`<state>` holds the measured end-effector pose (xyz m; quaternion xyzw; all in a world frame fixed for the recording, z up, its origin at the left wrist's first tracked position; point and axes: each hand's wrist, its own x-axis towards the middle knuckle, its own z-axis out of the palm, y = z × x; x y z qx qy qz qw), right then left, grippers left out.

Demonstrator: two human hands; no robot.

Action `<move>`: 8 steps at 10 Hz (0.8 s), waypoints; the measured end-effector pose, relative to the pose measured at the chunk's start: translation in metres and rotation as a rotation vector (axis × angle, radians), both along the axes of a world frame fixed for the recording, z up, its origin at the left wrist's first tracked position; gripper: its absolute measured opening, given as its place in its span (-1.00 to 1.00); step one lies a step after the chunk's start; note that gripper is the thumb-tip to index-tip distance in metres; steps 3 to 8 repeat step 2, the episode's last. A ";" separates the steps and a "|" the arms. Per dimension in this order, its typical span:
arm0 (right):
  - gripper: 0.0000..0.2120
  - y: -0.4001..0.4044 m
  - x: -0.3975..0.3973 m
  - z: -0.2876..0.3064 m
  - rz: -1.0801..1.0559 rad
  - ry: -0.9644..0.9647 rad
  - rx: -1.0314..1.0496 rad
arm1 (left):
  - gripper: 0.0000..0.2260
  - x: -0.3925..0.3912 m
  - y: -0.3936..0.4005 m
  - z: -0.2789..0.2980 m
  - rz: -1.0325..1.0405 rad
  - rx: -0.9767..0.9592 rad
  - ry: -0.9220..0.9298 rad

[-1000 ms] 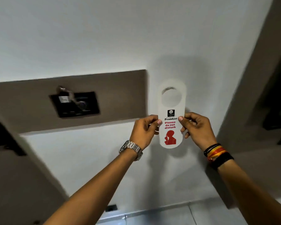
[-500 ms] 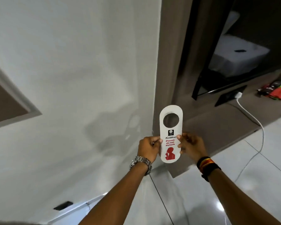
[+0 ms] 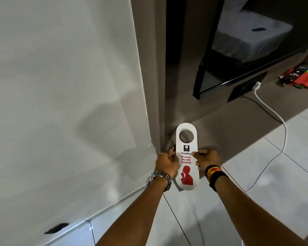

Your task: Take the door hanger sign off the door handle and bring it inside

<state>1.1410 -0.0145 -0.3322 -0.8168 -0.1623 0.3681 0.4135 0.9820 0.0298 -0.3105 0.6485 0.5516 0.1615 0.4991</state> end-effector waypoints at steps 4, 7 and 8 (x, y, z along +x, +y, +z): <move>-0.47 -0.013 -0.039 0.014 0.247 -0.801 0.052 | -0.50 -0.014 -0.002 -0.002 -0.328 0.554 0.239; -0.47 -0.013 -0.039 0.014 0.247 -0.801 0.052 | -0.50 -0.014 -0.002 -0.002 -0.328 0.554 0.239; -0.47 -0.013 -0.039 0.014 0.247 -0.801 0.052 | -0.50 -0.014 -0.002 -0.002 -0.328 0.554 0.239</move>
